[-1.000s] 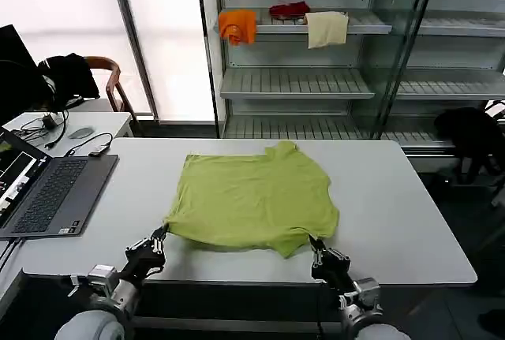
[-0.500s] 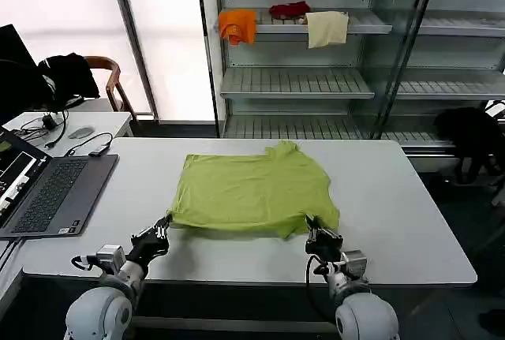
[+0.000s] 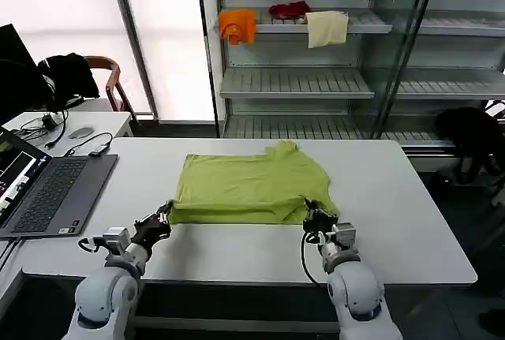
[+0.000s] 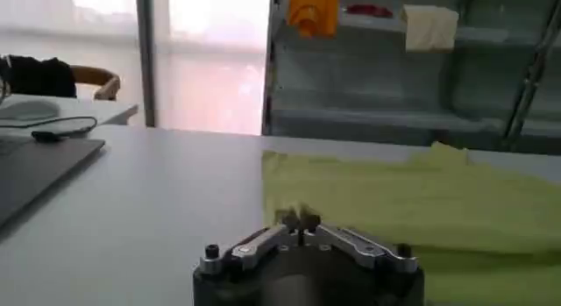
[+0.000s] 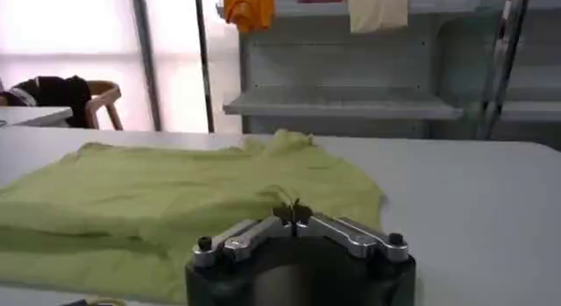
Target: Fold and organize the clothes.
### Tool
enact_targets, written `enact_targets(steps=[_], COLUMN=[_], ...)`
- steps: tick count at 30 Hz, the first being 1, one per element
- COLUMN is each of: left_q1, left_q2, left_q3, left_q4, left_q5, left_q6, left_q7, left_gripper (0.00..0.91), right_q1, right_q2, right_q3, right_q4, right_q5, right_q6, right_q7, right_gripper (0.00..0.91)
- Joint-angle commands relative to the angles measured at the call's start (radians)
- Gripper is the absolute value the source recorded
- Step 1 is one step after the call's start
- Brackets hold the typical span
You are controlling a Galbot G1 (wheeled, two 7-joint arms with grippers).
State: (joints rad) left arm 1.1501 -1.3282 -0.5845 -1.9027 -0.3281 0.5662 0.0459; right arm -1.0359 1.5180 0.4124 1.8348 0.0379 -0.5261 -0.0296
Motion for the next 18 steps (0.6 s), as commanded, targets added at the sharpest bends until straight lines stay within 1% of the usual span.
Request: enact_targets(steps=[1, 2, 4, 7, 12, 18], left_q1=[-0.030, -0.030, -0.030, -0.026, -0.021, -0.019], left_q2=[0.000, 0.000, -0.002, -0.004, -0.001, 0.005], left_q3=[0.004, 0.005, 0.007, 0.011, 0.010, 0.007], left_q4=[0.043, 0.045, 0.047, 0.046, 0.032, 0.007], left_q5=[0.023, 0.023, 0.030, 0.065, 0.065, 0.063], left_q6=[0.001, -0.002, -0.008, -0.024, -0.025, -0.024], left_q7=[0.004, 0.004, 0.005, 0.004, 0.003, 0.002], left_gripper=[0.705, 0.907, 0.907, 0.907, 0.907, 0.907], right_q1=[0.073, 0.080, 0.097, 0.125, 0.161, 0.192], right_q2=[0.001, 0.002, 0.004, 0.013, 0.019, 0.020], right_q3=[-0.001, -0.002, -0.004, -0.004, -0.010, -0.016], right_q4=[-0.062, -0.067, -0.080, -0.107, -0.135, -0.150], right_q5=[-0.011, -0.013, -0.019, -0.037, -0.051, -0.052], right_q6=[-0.006, -0.006, -0.008, 0.008, 0.033, 0.036], right_q7=[0.005, 0.006, 0.011, 0.022, 0.038, 0.045], right_gripper=[0.907, 0.907, 0.907, 0.907, 0.907, 0.907])
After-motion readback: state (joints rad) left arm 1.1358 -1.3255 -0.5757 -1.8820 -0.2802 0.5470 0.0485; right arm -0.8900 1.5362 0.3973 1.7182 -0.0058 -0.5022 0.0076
